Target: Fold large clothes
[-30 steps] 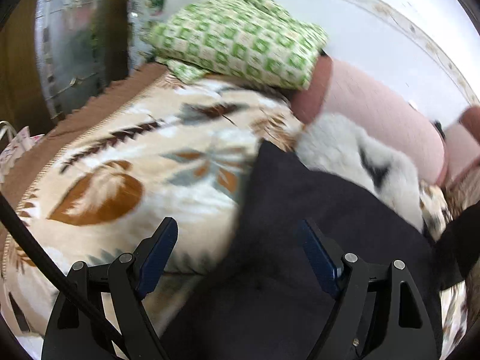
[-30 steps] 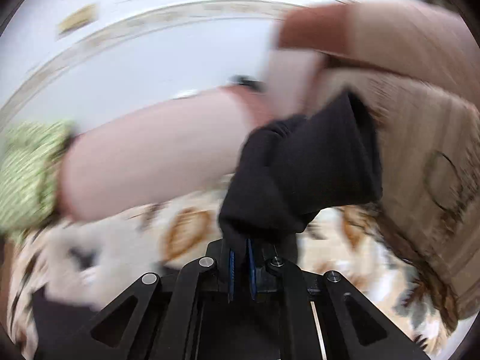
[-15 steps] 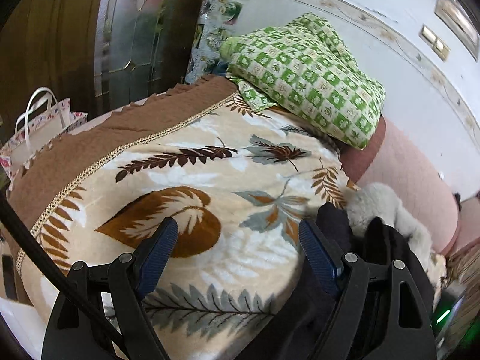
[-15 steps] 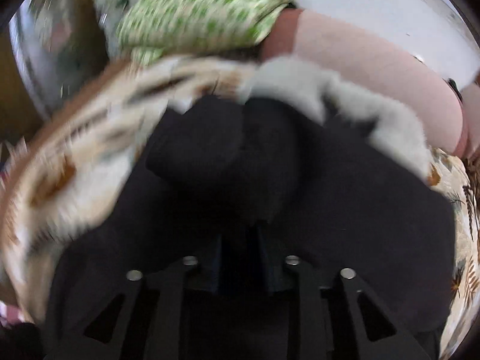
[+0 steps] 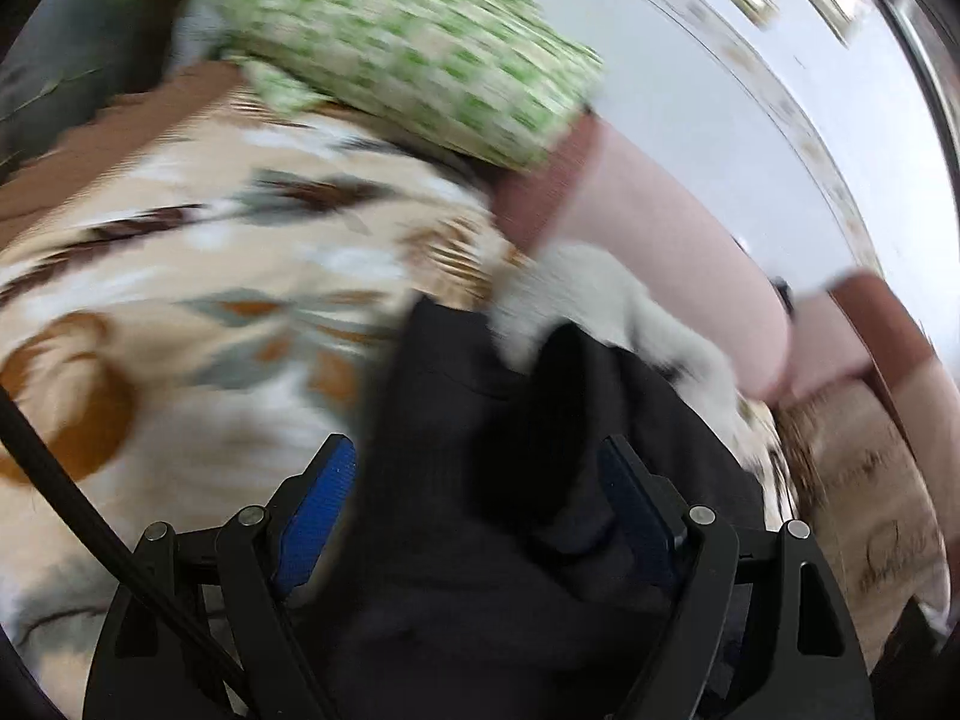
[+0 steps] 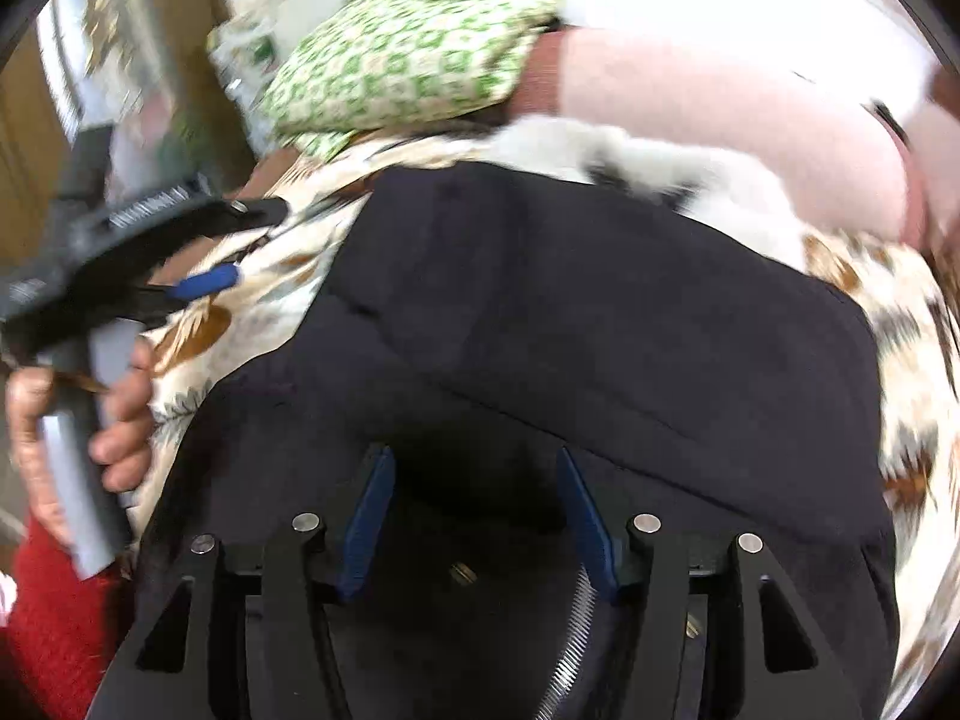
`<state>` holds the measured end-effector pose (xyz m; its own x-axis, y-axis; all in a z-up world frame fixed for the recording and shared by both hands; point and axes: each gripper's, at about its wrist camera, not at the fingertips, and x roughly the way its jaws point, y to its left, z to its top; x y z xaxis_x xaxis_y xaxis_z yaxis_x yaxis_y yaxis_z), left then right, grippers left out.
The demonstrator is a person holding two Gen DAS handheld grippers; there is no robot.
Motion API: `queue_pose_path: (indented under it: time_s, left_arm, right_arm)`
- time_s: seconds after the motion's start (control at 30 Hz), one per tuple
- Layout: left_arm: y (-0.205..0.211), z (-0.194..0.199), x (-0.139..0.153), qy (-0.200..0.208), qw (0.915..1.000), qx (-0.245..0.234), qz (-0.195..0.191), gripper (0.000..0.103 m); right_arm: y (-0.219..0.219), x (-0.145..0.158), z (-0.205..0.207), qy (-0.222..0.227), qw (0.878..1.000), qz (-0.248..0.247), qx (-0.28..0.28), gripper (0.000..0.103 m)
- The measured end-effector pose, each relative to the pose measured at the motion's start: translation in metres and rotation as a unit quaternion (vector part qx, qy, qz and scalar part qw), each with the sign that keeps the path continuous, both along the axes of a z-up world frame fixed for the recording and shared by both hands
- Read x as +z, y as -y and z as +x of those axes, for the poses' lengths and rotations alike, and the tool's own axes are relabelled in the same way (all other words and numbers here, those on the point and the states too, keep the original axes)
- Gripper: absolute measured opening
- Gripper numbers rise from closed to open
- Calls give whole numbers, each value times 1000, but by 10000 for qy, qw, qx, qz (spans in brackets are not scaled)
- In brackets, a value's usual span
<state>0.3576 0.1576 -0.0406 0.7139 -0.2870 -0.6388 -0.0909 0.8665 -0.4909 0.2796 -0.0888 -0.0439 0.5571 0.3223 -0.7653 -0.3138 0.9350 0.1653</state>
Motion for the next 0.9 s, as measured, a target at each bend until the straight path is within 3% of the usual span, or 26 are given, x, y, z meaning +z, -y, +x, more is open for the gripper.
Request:
queue_pose_path:
  time_s: [0.1, 0.13, 0.17, 0.2, 0.3, 0.47, 0.6, 0.7, 0.73, 0.9]
  left_arm:
    - [30, 20, -18, -212, 9990, -400, -35, 78]
    - [38, 24, -25, -373, 9979, -522, -63, 48]
    - [47, 28, -33, -563, 9959, -699, -63, 28]
    - [58, 31, -39, -773, 9929, -890, 133, 18]
    - [67, 15, -24, -576, 9936, -827, 511, 16]
    - [56, -34, 1, -508, 9945, -850, 328, 16]
    - [54, -42, -17, -933, 9909, -666, 710, 18]
    - [48, -31, -41, -1240, 9865, -500, 943, 33]
    - [46, -27, -46, -1295, 9863, -383, 943, 37]
    - [44, -22, -48, -1269, 9873, -327, 897, 40]
  right_arm:
    - [30, 6, -5, -47, 9991, 208, -363, 61]
    - [43, 7, -9, -56, 9982, 282, -522, 61]
    - [53, 8, -12, -56, 9974, 327, -647, 61]
    - [66, 8, -15, -52, 9960, 364, -817, 61]
    - [87, 7, -18, -67, 9920, 451, -1176, 61]
    - [111, 17, -22, -26, 9869, 651, -1475, 61]
    - [107, 16, -15, 33, 9885, 573, -1399, 61]
    - [95, 5, 5, -2, 9900, 393, -1352, 61]
    - [91, -1, 12, 8, 9902, 258, -1371, 61]
    - [67, -42, 55, -75, 9891, -501, -1381, 63]
